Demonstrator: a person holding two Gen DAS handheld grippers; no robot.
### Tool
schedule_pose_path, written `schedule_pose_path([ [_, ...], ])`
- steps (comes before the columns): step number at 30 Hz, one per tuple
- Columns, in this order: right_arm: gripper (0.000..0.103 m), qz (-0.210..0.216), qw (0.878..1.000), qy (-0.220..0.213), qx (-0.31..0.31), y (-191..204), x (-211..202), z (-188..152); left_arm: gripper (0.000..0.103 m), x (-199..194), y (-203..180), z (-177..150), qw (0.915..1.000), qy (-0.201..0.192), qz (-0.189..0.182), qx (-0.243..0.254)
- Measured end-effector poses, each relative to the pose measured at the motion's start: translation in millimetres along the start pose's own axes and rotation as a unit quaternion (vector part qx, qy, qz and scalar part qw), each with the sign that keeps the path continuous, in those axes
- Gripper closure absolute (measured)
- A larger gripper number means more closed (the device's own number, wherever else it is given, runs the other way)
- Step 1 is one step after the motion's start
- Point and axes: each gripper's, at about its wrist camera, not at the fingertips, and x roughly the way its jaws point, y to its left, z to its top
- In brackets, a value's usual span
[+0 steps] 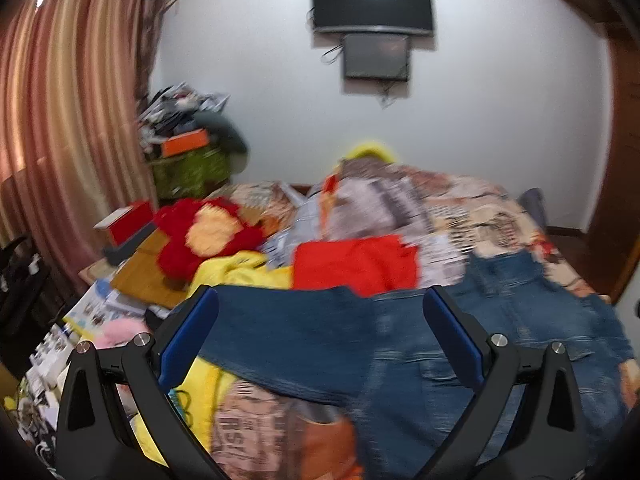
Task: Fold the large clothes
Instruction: 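Grasp the denim jacket's sleeve cuff with the left gripper and lift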
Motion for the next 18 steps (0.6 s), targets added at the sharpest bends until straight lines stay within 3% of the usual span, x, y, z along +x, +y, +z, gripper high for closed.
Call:
schedule_pose_path([
  [6,0.005,-0.003,0.999,0.039,0.01,-0.4,24.9,-2.3,0.0,59.6,48.2,-23.3,0.9967,0.07,0.009,-0.041],
  [9,0.005,-0.006,0.998,0.054,0.012,-1.6,33.8,-4.0,0.0,90.7,70.4,-42.4,0.9893,0.124,0.0,-0.078],
  [11,0.005,-0.009,0.998,0.061,0.013,-2.6,38.3,-4.5,0.0,111.2,83.7,-56.3,0.9785,0.169,-0.021,-0.117],
  [13,0.005,-0.012,0.998,0.066,0.013,-2.2,44.6,-3.7,0.0,134.7,106.4,-73.1,0.9574,0.212,-0.063,-0.185],
  [16,0.005,-0.018,0.997,0.074,0.011,-2.6,52.0,-3.8,0.003,158.3,131.6,-94.6,0.9283,0.247,-0.089,-0.263],
  [18,0.005,-0.022,0.997,0.08,0.008,-2.8,56.9,-4.1,0.006,165.8,141.9,-103.0,0.9169,0.256,-0.096,-0.291],
])
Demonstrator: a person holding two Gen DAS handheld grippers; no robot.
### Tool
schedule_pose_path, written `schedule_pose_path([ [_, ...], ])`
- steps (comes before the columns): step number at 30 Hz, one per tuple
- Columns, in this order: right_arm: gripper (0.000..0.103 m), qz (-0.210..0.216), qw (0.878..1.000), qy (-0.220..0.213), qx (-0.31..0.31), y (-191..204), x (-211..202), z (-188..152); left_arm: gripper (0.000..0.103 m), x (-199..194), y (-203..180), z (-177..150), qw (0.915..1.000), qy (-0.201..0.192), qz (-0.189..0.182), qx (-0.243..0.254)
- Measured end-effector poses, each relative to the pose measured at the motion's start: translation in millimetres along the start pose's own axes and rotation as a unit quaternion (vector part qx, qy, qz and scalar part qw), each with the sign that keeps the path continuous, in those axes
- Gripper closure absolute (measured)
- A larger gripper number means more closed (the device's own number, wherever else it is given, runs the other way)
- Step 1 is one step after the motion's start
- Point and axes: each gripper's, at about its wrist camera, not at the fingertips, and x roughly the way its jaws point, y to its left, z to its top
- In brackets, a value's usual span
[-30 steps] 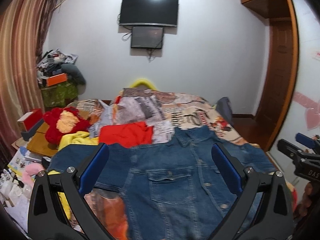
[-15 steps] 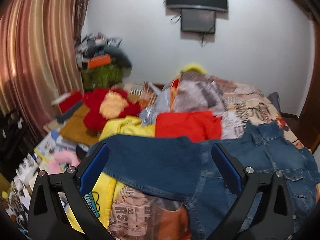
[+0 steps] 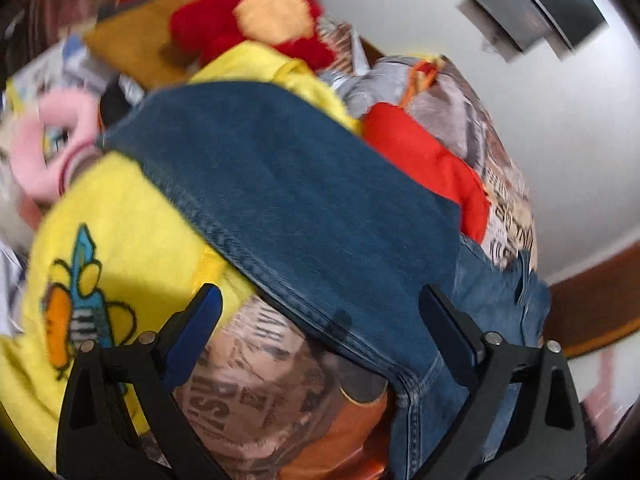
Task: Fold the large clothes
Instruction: 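Grasp the denim jacket's sleeve cuff with the left gripper and lift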
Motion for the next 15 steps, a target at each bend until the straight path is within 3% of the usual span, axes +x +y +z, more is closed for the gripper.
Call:
schedule_pose_path([
  [8,0.005,-0.011,1.0,0.015,-0.014,7.2,12.8,0.9,0.012,18.9,38.8,25.0,0.9936,0.0,-0.056,-0.098],
  [10,0.005,-0.014,1.0,0.016,-0.018,8.6,13.3,0.7,0.017,16.6,35.0,33.8,0.9959,-0.018,-0.033,-0.083],
  [13,0.005,-0.017,1.0,0.013,-0.021,10.9,11.9,0.9,0.034,21.0,25.5,45.3,0.9983,-0.03,0.02,-0.045],
  [15,0.005,-0.019,1.0,0.008,-0.024,12.4,8.8,1.2,0.056,24.7,18.1,49.6,0.997,-0.035,0.067,-0.017],
])
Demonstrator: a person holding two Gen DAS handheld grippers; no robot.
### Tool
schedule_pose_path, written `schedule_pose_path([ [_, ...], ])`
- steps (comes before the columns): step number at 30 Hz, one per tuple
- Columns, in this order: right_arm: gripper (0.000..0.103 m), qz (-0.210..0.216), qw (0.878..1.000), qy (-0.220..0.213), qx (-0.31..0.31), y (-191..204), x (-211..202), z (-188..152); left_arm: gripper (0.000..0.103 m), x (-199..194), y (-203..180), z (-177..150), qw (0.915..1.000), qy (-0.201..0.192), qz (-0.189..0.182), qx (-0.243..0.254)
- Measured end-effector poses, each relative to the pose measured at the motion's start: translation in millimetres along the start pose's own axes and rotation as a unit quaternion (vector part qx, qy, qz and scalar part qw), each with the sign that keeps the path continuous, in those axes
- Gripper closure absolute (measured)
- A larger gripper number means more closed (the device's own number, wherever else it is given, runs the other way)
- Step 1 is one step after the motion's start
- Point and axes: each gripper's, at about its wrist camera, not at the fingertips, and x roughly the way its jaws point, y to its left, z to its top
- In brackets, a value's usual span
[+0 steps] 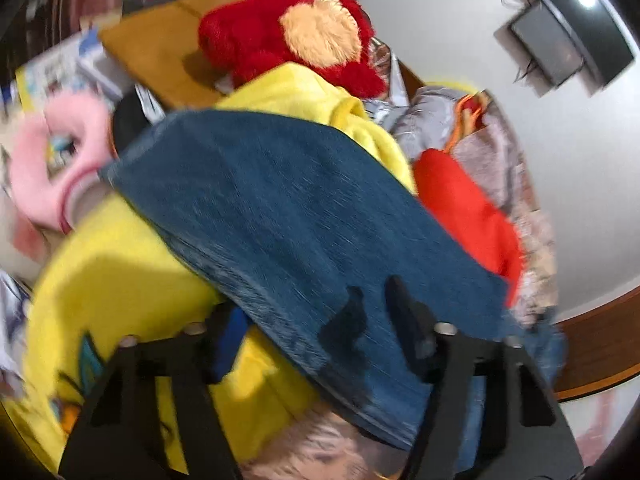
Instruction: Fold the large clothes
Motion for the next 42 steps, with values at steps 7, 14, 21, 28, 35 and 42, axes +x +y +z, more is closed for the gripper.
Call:
schedule_pose_path([
  [7,0.005,-0.005,1.0,-0.022,0.007,-7.3,-15.7,4.0,0.092,-22.8,-29.0,5.6,0.9939,-0.037,0.067,0.08],
  [14,0.005,0.008,0.998,-0.042,0.035,-23.8,-30.4,5.4,0.098,-87.5,-104.0,9.4,0.9845,-0.109,0.003,0.137],
  [21,0.005,0.017,0.997,-0.063,0.043,-38.0,-39.9,6.0,0.099,-140.8,-224.3,-27.1,0.9513,-0.165,-0.061,0.253],
  [28,0.005,0.031,0.995,-0.065,0.062,-59.9,-40.0,-0.1,0.099,-115.9,-330.5,-112.1,0.9158,-0.11,-0.105,0.372],
  [35,0.005,0.017,0.997,-0.054,0.055,-80.8,-32.5,-6.8,0.099,-46.1,-375.5,-214.8,0.8835,0.012,-0.087,0.46],
  [42,0.005,0.006,0.998,-0.029,0.047,-93.6,-22.7,-16.2,0.073,-19.9,-362.2,-264.2,0.8577,0.102,-0.084,0.497],
])
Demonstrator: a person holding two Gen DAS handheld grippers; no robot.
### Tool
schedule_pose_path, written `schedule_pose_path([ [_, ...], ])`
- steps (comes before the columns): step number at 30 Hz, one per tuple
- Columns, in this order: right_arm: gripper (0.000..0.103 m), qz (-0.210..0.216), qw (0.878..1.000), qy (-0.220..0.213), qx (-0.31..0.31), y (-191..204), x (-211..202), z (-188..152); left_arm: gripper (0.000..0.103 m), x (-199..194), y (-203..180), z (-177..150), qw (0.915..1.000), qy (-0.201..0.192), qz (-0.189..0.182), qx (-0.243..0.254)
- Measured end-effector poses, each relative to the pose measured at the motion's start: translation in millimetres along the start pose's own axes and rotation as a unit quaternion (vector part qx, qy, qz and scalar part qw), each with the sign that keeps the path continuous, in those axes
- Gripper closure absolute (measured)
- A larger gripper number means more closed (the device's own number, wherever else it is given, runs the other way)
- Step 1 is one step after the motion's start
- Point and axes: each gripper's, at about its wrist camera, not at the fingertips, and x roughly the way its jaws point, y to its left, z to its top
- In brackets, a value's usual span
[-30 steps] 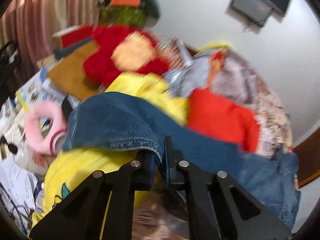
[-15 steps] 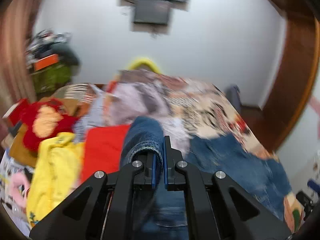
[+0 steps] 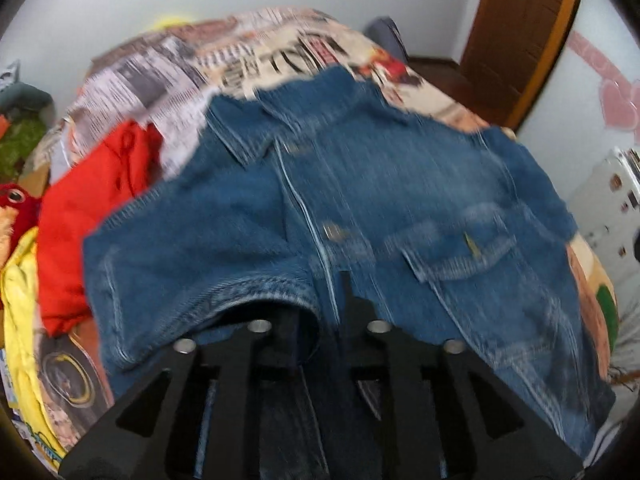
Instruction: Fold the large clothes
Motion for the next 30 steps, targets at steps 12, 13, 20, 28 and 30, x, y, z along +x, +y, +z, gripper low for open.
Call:
schedule_pose_path([
  [12,0.005,0.012,0.999,-0.008,-0.051,38.5,-5.0,11.8,0.035,-84.9,56.0,-38.6,0.9953,-0.083,0.035,-0.036],
  [13,0.005,0.017,0.998,-0.012,-0.061,46.4,-6.2,15.0,0.035,-93.1,68.2,-42.6,0.9935,-0.092,0.048,-0.047],
  [20,0.005,0.063,0.983,-0.023,-0.173,125.4,-5.4,30.9,0.034,-119.6,145.3,-73.6,0.9787,-0.111,0.123,-0.121],
  [28,0.005,0.135,0.948,0.035,-0.285,226.4,34.6,14.6,0.034,-114.1,199.9,-120.0,0.9683,-0.088,0.159,-0.171],
  [30,0.005,0.145,0.938,0.057,-0.311,248.4,49.7,6.8,0.034,-109.3,207.6,-131.5,0.9686,-0.079,0.157,-0.176],
])
